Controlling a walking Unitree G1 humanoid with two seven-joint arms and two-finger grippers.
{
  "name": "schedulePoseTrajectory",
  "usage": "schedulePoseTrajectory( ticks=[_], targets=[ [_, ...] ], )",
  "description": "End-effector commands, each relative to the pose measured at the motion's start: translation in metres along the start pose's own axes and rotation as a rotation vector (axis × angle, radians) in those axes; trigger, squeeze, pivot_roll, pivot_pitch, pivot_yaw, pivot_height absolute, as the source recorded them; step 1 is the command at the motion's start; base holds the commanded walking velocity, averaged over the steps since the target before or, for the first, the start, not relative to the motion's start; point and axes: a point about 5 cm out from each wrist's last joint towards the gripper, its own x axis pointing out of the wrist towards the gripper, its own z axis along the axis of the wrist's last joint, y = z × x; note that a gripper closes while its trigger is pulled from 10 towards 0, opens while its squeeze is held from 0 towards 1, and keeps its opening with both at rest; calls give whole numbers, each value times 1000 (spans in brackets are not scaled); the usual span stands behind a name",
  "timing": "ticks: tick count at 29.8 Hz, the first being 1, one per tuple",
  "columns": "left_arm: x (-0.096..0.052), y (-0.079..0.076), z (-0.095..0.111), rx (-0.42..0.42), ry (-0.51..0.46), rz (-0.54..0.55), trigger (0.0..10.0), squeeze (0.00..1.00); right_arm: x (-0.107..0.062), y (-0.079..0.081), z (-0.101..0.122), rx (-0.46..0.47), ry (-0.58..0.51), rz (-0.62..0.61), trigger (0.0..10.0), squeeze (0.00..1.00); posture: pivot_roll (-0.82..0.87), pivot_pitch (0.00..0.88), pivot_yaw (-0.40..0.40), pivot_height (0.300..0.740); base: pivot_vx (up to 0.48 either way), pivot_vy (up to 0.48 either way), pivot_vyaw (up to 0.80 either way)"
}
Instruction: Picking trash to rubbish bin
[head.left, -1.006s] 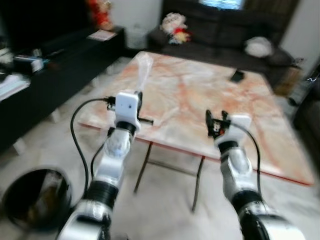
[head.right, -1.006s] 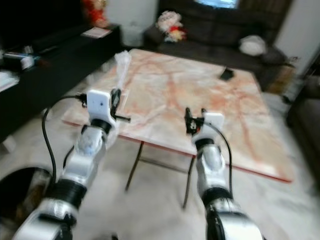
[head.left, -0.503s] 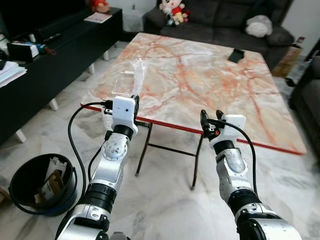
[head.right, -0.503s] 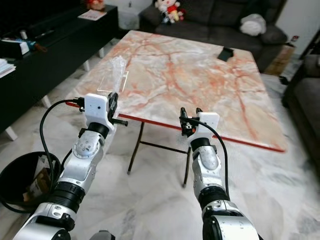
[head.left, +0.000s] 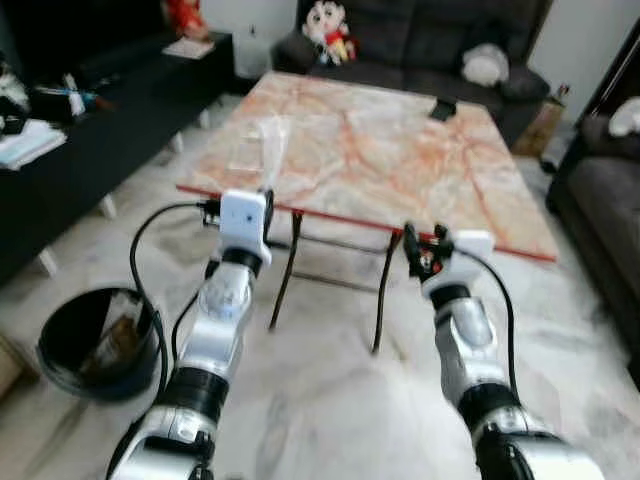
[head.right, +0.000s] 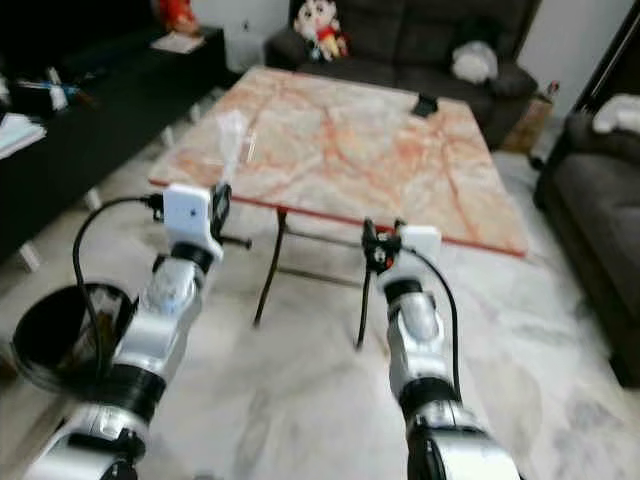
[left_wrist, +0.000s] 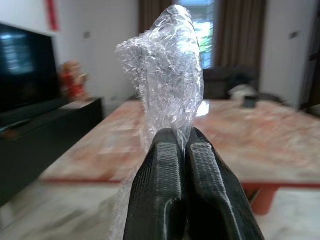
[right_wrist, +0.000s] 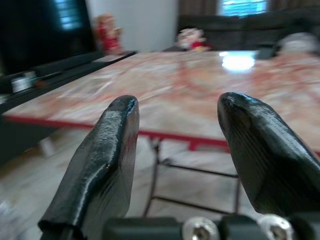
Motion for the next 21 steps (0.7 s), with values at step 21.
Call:
schedulePoseTrajectory(
  ticks=[21],
  targets=[
    [-75, 24, -113, -74, 561, 114, 10000, 0, -74, -57, -77, -4, 491, -178, 10000, 0, 193, 0, -124, 740, -40, 0, 0]
  ],
)
